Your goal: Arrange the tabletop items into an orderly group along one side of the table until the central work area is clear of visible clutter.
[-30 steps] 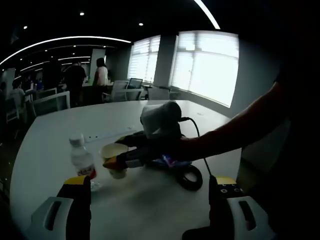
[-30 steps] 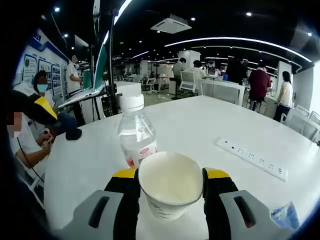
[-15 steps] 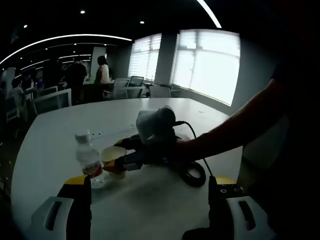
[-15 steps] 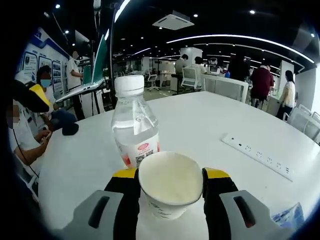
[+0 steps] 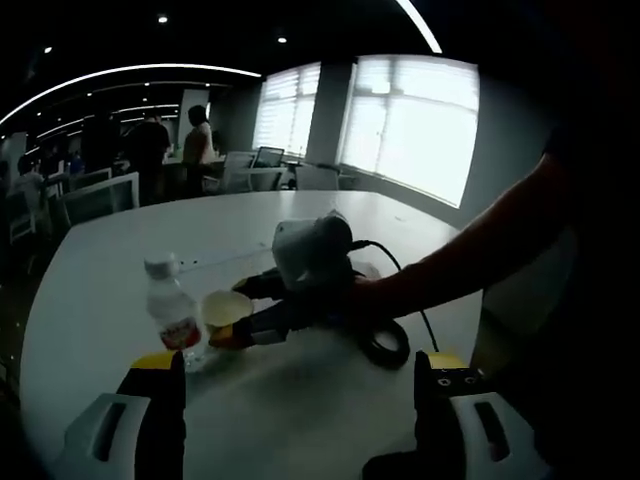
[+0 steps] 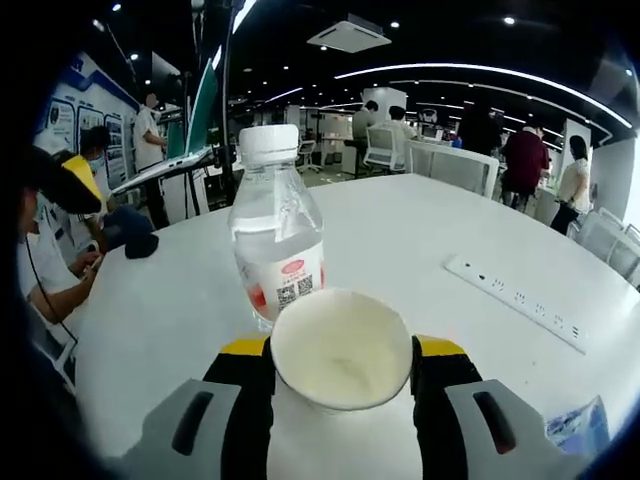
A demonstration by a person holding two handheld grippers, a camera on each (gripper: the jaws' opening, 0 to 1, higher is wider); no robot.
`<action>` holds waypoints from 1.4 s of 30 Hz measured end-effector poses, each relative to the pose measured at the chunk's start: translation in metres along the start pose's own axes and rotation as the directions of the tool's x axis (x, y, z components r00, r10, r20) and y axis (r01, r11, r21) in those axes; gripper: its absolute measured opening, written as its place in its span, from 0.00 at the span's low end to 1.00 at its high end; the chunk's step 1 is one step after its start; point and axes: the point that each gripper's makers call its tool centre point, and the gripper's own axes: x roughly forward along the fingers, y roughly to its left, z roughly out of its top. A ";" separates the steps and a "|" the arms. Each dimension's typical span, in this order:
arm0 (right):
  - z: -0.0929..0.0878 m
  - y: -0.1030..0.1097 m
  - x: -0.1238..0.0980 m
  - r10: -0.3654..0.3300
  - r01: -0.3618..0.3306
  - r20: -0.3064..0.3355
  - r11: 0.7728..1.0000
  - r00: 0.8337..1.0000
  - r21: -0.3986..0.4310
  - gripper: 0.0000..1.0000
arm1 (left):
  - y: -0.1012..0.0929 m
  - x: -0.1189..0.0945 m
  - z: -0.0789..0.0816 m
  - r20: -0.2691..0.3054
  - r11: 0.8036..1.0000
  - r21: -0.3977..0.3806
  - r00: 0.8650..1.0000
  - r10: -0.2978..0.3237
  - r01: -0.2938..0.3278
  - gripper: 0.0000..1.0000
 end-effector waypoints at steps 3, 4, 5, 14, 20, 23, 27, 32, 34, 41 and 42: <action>-0.002 -0.002 -0.003 -0.008 0.008 0.000 1.000 1.000 -0.002 0.56 | -0.001 0.000 0.001 0.004 1.000 -0.003 1.000 0.000 0.000 0.94; -0.002 -0.002 -0.004 -0.006 0.006 0.002 1.000 1.000 0.001 0.55 | -0.002 0.000 0.002 0.007 1.000 -0.003 1.000 0.000 0.000 0.94; -0.002 -0.002 -0.006 -0.003 0.003 0.003 1.000 1.000 0.007 0.56 | -0.002 0.000 0.002 0.010 1.000 -0.002 1.000 0.001 -0.001 0.94; 0.006 -0.004 -0.031 -0.028 0.027 0.033 0.999 0.999 0.036 0.60 | -0.007 0.002 0.005 0.024 1.000 0.001 1.000 0.004 -0.004 0.94; 0.009 -0.005 -0.053 -0.046 0.042 0.053 0.997 0.998 0.063 0.65 | -0.009 0.005 0.008 0.034 1.000 0.001 0.999 0.008 -0.008 0.95; 0.009 -0.007 -0.068 -0.060 0.055 0.070 0.996 0.996 0.077 0.67 | -0.010 0.009 0.009 0.036 1.000 0.006 0.999 0.006 -0.006 0.95; 0.007 -0.010 -0.086 -0.077 0.069 0.087 0.993 0.993 0.090 0.70 | -0.013 0.012 0.011 0.042 1.000 0.007 0.999 0.004 -0.005 0.96; 0.004 -0.015 -0.117 -0.109 0.097 0.103 0.989 0.989 0.114 0.73 | -0.015 0.019 0.012 0.048 1.000 0.006 0.999 0.010 -0.010 0.97; -0.001 -0.019 -0.125 -0.122 0.109 0.107 0.987 0.987 0.121 0.75 | -0.015 0.022 0.012 0.050 1.000 0.006 0.999 0.013 -0.013 0.98; -0.011 -0.026 -0.158 -0.166 0.149 0.104 0.977 0.981 0.150 0.81 | -0.014 0.029 0.013 0.053 1.000 0.008 0.998 0.018 -0.018 0.99; -0.013 -0.029 -0.160 -0.175 0.159 0.106 0.977 0.979 0.144 0.81 | -0.015 0.030 0.013 0.055 1.000 0.005 0.998 0.017 -0.018 0.99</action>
